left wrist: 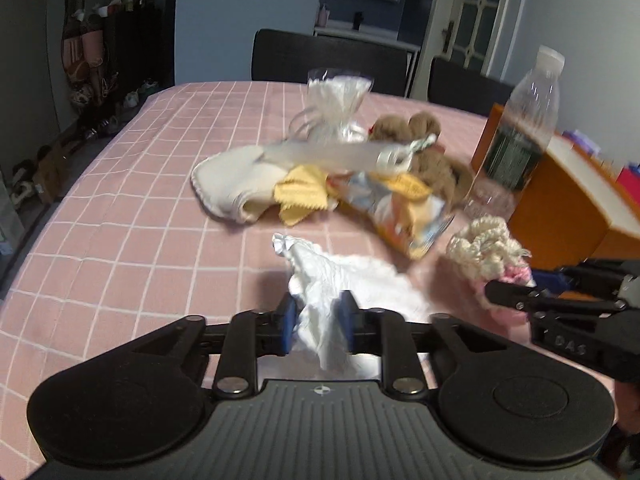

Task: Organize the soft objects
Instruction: 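Grasp the white cloth with the left tool while the right tool grasps the pink crocheted pouch, then carry both items over the white box and open both tools to drop them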

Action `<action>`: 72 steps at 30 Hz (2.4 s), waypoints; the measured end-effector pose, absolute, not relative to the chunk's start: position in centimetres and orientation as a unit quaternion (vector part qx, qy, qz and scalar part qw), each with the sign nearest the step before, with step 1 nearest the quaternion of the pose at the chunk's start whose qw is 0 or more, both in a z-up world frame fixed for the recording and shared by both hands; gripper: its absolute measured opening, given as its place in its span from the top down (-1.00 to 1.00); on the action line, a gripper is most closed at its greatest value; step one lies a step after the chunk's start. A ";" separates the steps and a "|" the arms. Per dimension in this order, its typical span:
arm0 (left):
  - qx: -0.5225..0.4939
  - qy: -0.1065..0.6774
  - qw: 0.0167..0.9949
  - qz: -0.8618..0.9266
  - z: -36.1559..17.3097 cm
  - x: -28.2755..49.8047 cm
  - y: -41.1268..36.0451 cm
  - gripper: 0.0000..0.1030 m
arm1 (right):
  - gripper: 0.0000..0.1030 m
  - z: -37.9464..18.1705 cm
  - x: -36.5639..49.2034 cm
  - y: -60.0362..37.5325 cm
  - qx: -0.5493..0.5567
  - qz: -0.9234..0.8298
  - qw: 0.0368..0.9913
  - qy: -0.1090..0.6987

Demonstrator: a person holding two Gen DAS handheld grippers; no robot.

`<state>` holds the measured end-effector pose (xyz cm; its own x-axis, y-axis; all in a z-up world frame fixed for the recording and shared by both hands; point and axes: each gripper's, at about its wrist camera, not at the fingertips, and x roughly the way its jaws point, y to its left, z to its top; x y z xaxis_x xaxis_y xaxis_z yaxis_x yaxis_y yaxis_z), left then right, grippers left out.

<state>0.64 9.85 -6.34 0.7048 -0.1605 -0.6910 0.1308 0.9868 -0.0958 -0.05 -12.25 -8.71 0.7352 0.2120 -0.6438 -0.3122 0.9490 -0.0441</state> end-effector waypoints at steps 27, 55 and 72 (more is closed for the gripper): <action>0.243 0.422 0.824 -0.289 -9.0 5.0 6.6 -1.00 | -0.56 -11.2 2.7 -12.9 -0.053 0.166 0.910 0.377; 0.093 0.374 0.901 -0.200 -4.7 0.2 5.6 0.42 | 0.55 -6.6 -1.5 -13.6 -0.116 0.166 0.927 0.314; 0.089 0.239 0.925 -0.281 5.5 -0.7 -4.1 0.42 | 0.55 4.2 -6.6 -23.7 -0.066 0.087 0.965 0.238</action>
<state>-0.65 -4.11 5.50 0.7281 -0.4770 -0.4922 0.5624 0.8263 0.0311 -6.64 -23.70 4.24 0.8721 0.1364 -0.4700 -0.1989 0.9762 -0.0859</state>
